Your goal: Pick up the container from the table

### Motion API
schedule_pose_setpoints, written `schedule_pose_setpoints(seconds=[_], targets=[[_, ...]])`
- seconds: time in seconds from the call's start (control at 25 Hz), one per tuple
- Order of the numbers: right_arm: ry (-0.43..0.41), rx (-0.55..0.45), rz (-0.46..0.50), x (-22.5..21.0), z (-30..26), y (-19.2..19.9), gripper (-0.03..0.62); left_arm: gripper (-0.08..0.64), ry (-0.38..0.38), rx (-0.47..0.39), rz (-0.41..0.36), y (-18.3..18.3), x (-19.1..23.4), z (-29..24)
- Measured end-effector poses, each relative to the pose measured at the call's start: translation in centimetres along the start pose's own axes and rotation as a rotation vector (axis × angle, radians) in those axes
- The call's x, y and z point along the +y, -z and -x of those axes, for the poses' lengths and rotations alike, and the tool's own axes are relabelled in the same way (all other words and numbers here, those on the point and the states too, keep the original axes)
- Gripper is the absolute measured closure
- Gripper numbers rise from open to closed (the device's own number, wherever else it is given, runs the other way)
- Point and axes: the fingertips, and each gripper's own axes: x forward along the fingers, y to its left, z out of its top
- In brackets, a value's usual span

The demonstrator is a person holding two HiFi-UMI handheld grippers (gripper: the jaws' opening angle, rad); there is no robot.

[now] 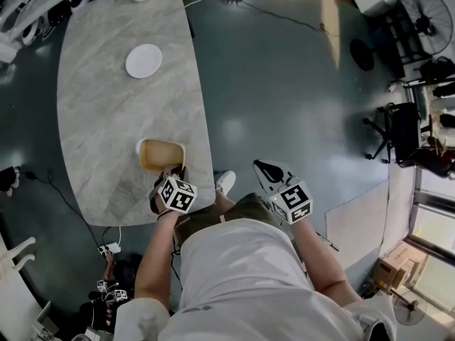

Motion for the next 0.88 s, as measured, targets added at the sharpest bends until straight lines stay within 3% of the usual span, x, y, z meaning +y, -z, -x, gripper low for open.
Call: schedule_pose_setpoints(seconds=[0.44,0.68,0.88], targets=[[-0.046,-0.032,0.032,4.6,-2.1,-2.9,0.580,0.541,-0.040,-0.075,0.069,1.0,3.9,5.5],[-0.087,-0.059,0.066,7.2,-3.6,-5.1,0.580,0.541,-0.042,-0.163,0.110,0.8,5.3,9.6],[-0.130,-0.090,0.101,9.3,-4.8,-7.3,0.580,0.541,-0.089,-0.225,0.130,0.4,6.9,13.7]])
